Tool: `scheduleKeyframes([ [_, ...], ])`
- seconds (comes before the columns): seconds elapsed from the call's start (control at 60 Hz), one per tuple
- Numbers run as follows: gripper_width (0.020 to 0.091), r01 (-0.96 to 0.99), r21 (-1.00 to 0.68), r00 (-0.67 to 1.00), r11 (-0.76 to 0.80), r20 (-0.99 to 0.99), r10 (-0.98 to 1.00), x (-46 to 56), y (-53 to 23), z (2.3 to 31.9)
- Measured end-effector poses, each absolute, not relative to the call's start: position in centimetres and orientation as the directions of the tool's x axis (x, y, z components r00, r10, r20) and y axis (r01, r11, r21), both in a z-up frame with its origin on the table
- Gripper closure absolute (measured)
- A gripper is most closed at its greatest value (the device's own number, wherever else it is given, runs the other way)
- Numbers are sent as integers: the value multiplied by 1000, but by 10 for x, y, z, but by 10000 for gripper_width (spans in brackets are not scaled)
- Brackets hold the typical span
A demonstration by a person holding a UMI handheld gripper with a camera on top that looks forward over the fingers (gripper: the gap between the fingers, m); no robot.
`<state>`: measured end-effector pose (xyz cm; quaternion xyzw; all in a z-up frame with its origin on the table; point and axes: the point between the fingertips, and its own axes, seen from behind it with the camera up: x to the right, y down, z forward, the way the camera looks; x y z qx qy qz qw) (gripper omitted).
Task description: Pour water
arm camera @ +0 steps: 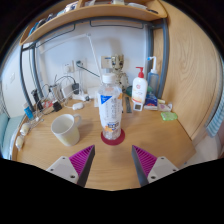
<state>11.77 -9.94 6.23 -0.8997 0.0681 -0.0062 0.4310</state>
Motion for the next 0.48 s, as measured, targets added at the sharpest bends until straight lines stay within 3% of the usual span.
scheduleKeyframes([
  [0.25,364,-123,-804,991,-581,-70,-112,120,-111,121],
  [0.483,364,-103,-811,994,-576,-71,-78,114,-110,141],
])
